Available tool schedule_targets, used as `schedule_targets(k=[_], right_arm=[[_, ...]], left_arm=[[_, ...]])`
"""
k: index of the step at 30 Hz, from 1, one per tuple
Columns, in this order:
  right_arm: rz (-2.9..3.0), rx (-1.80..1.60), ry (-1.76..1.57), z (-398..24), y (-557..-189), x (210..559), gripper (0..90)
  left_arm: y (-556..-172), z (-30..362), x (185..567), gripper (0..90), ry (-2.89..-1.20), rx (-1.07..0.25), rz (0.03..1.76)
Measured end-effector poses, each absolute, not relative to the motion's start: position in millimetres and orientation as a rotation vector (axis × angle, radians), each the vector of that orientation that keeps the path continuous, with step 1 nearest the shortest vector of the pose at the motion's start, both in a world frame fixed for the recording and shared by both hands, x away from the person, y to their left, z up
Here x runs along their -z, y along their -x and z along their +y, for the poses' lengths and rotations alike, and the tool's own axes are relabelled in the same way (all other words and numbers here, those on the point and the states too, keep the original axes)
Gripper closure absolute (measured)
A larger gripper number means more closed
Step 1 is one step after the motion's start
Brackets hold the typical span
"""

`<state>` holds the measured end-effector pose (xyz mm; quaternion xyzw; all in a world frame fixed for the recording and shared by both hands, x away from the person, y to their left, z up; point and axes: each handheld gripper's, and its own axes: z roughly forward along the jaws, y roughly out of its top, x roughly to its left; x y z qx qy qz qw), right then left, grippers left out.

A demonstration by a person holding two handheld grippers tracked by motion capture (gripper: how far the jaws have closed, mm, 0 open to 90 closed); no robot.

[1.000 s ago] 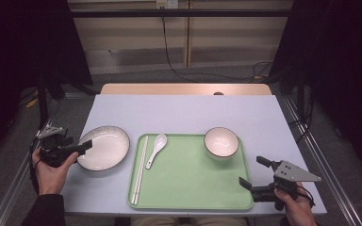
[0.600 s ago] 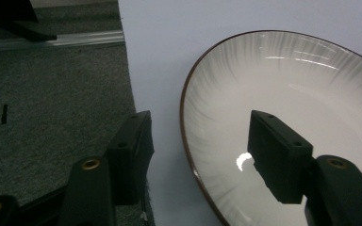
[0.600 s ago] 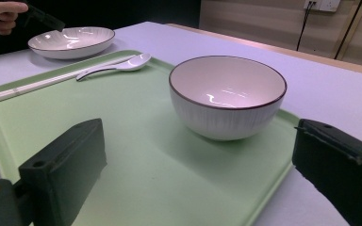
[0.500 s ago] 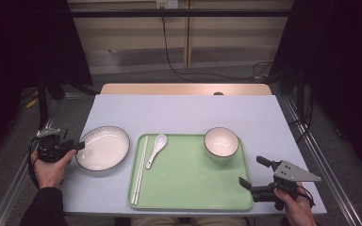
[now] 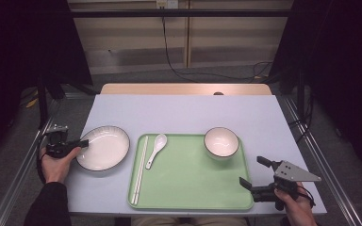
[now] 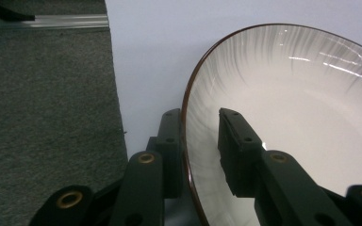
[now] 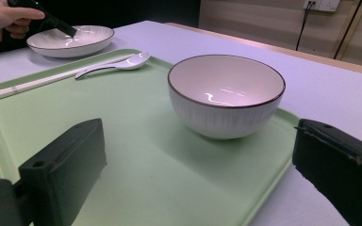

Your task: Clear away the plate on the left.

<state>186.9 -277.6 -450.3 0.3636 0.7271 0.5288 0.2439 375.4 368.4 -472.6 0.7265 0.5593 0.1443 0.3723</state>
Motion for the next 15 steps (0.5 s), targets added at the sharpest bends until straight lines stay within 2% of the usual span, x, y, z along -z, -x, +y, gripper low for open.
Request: schedule_targets(k=[10,15], right_arm=[[1.985,-1.428,-1.003,-279,-186,451,3.1],[1.984,-1.425,-0.994,-279,-185,451,3.1]], left_arm=[[-386,375,484,72.0,-1.727,-0.216,1.453],[-390,382,490,75.2,-1.658,-0.12,1.446]])
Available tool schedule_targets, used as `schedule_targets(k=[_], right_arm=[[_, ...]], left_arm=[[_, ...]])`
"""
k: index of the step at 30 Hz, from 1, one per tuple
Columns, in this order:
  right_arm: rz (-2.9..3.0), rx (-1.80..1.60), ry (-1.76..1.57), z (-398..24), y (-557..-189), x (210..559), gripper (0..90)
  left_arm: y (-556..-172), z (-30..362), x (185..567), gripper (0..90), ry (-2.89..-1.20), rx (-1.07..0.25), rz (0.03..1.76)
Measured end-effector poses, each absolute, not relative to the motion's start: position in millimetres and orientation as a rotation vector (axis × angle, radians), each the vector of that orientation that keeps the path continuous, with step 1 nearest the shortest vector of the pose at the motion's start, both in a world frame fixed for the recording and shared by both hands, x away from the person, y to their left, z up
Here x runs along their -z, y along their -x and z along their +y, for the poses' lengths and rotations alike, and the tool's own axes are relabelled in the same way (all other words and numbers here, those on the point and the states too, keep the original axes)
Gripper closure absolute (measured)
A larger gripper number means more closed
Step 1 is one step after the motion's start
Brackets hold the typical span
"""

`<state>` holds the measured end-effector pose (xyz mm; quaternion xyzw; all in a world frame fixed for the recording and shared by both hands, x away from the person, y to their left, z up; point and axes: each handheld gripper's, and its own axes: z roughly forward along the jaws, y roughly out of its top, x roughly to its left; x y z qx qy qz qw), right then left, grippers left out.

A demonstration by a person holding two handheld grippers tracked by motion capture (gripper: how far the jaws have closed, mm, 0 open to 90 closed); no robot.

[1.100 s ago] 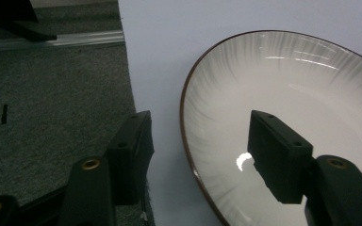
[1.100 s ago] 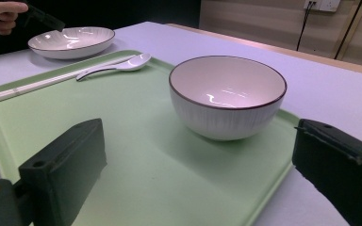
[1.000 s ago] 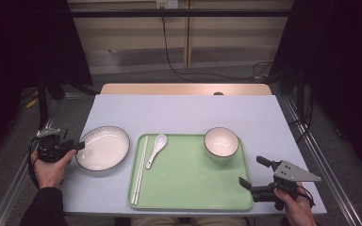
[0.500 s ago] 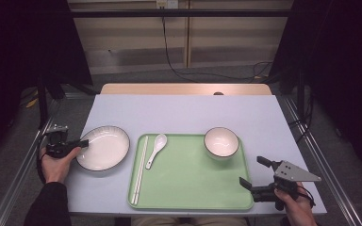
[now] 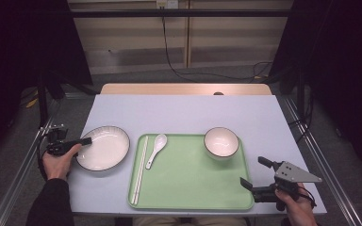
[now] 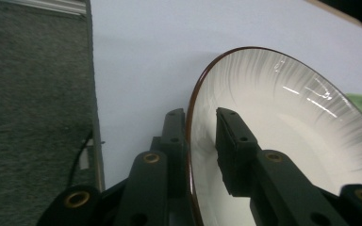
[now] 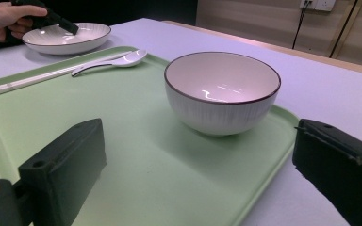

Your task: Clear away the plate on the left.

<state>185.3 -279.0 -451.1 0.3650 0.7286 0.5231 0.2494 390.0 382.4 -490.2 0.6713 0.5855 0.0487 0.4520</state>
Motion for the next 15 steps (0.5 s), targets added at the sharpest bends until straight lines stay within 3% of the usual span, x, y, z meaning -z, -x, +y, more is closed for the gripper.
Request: schedule_targets(k=[7,15], right_arm=[[1.98,-1.417,-0.995,-279.4,-185.0,451.0,2.8],[1.973,-1.407,-1.007,-280.0,-184.3,450.0,2.6]], left_arm=[[-393.4,391.0,494.9,79.9,-1.558,0.014,1.483],[-390.3,392.1,492.2,82.7,-1.502,0.036,1.53]])
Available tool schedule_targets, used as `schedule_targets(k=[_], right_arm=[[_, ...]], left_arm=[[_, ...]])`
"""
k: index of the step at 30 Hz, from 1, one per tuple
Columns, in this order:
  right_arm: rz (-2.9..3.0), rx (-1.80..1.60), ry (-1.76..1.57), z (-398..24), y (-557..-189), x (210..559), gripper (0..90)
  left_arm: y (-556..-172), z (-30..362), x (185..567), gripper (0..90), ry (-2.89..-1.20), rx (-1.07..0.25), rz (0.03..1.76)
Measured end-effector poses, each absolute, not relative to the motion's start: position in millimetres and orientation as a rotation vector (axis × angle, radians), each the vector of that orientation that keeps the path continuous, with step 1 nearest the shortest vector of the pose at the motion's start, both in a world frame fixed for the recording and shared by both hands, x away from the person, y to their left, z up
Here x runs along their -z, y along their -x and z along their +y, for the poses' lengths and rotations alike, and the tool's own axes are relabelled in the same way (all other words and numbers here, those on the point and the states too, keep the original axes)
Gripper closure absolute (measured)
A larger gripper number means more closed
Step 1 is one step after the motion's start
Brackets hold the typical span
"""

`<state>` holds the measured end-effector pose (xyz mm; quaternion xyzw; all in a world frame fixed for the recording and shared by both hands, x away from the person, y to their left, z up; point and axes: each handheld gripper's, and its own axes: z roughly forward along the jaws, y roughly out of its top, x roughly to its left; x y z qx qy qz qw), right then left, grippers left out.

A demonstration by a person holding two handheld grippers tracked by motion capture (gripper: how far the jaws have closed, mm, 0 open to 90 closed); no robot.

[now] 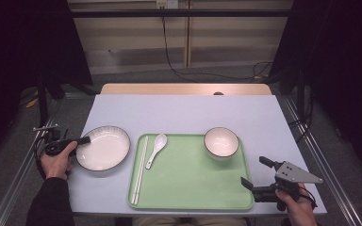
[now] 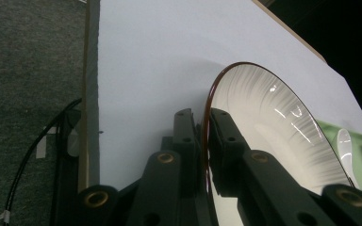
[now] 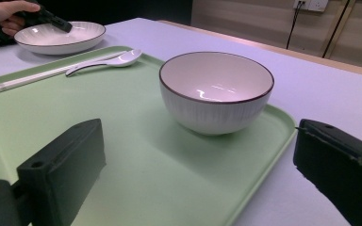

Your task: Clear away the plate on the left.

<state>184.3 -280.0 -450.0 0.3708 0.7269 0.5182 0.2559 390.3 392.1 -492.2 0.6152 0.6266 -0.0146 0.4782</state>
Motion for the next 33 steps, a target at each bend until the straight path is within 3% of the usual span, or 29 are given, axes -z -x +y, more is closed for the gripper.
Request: schedule_targets(k=[33], right_arm=[[1.963,-1.409,-1.01,-281,-184,449,2.4]], left_arm=[[-375,377,451,83.2,-1.437,-0.024,1.501]])
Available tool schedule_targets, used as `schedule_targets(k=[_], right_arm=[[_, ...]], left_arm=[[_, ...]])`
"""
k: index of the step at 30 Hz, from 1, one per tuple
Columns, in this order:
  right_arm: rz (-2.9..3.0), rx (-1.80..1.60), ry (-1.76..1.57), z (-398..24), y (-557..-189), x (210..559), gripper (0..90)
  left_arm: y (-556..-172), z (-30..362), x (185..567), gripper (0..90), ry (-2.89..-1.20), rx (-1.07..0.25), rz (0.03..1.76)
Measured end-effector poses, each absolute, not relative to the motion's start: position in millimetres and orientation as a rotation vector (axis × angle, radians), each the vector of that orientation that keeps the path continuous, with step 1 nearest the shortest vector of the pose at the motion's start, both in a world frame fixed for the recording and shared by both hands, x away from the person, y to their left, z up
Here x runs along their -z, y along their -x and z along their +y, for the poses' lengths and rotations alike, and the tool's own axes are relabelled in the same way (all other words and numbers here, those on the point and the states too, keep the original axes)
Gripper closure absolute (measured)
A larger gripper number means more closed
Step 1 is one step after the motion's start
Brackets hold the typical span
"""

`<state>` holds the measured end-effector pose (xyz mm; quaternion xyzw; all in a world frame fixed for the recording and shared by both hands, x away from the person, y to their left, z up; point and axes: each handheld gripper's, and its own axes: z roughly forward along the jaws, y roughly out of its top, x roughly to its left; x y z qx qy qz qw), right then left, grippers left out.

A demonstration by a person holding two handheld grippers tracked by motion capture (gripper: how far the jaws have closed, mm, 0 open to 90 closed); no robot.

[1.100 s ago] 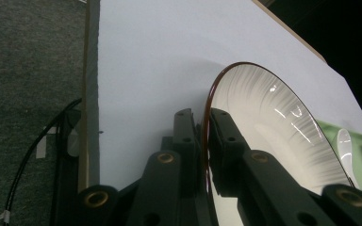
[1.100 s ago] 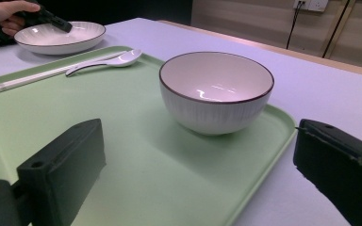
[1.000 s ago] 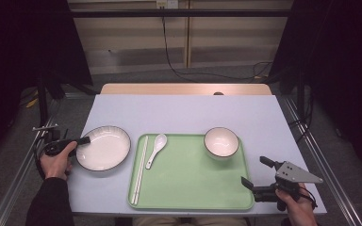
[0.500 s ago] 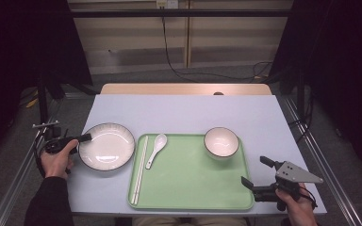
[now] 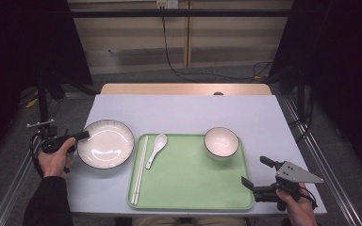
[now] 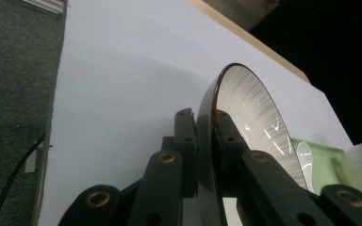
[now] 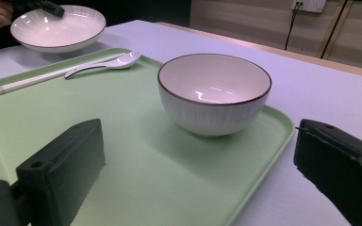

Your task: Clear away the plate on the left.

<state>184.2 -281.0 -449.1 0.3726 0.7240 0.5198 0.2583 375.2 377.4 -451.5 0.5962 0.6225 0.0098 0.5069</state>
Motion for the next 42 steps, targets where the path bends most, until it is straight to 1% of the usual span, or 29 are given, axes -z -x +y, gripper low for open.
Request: schedule_targets(k=[2,5,15,24,34,42], right_arm=[[1.96,-1.408,-1.009,-281,-184,449,2.4],[1.961,-1.408,-1.011,-281,-184,449,2.4],[1.965,-1.417,-1.004,-280,-184,449,2.4],[1.967,-1.416,-1.005,-279,-184,449,2.4],[1.969,-1.416,-1.004,-279,-184,449,2.4],[1.965,-1.415,-1.007,-279,-184,449,2.3]], left_arm=[[-373,376,447,82.9,-1.436,-0.035,1.489],[-371,374,442,82.9,-1.453,-0.016,1.454],[-359,358,420,82.9,-1.48,-0.047,1.384],[-354,349,411,82.9,-1.508,-0.036,1.34],[-351,332,401,82.9,-1.538,-0.038,1.301],[-351,314,397,82.8,-1.567,-0.015,1.269]])
